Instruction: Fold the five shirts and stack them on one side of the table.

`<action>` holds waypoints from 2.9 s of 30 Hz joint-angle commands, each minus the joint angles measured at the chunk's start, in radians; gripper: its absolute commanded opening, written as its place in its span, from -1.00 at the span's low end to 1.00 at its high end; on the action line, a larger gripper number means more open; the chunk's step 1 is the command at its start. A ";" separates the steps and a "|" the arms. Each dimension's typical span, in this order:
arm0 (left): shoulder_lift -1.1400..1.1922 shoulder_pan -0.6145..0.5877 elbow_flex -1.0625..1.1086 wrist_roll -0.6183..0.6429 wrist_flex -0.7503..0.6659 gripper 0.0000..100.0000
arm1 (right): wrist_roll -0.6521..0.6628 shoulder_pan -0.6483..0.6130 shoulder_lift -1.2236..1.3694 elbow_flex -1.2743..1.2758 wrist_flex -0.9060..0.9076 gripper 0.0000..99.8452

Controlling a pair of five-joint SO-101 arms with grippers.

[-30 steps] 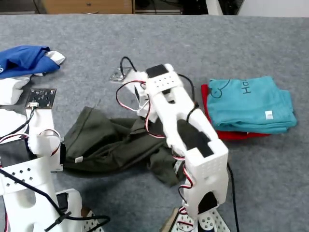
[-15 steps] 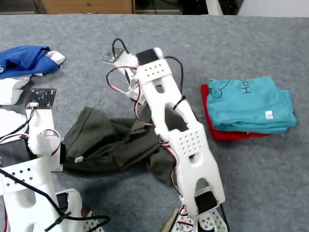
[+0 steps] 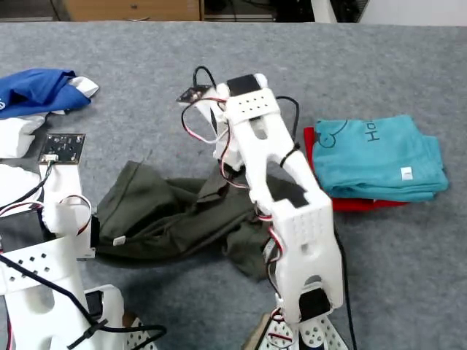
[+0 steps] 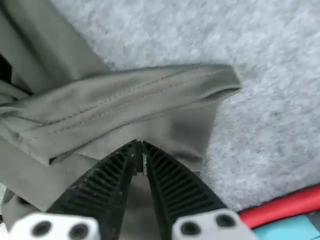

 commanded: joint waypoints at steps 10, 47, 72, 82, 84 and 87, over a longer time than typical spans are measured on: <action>-0.005 0.011 -0.003 0.000 -0.009 -0.96 | 0.008 -0.045 -0.099 0.280 -0.333 -0.99; -0.008 0.003 -0.003 0.005 -0.008 -0.96 | 0.083 0.030 0.432 -0.829 0.089 -0.53; -0.015 0.002 0.037 0.006 -0.008 -0.96 | 0.086 -0.035 0.504 -0.719 -0.018 -0.48; -0.015 0.002 0.034 0.006 -0.008 -0.96 | 0.089 -0.030 0.518 -0.723 0.032 -0.93; -0.015 0.002 0.034 0.006 -0.008 -0.96 | 0.089 -0.030 0.518 -0.723 0.032 -0.93; -0.015 0.002 0.031 0.006 -0.008 -0.96 | 0.089 -0.030 0.518 -0.723 0.031 -0.93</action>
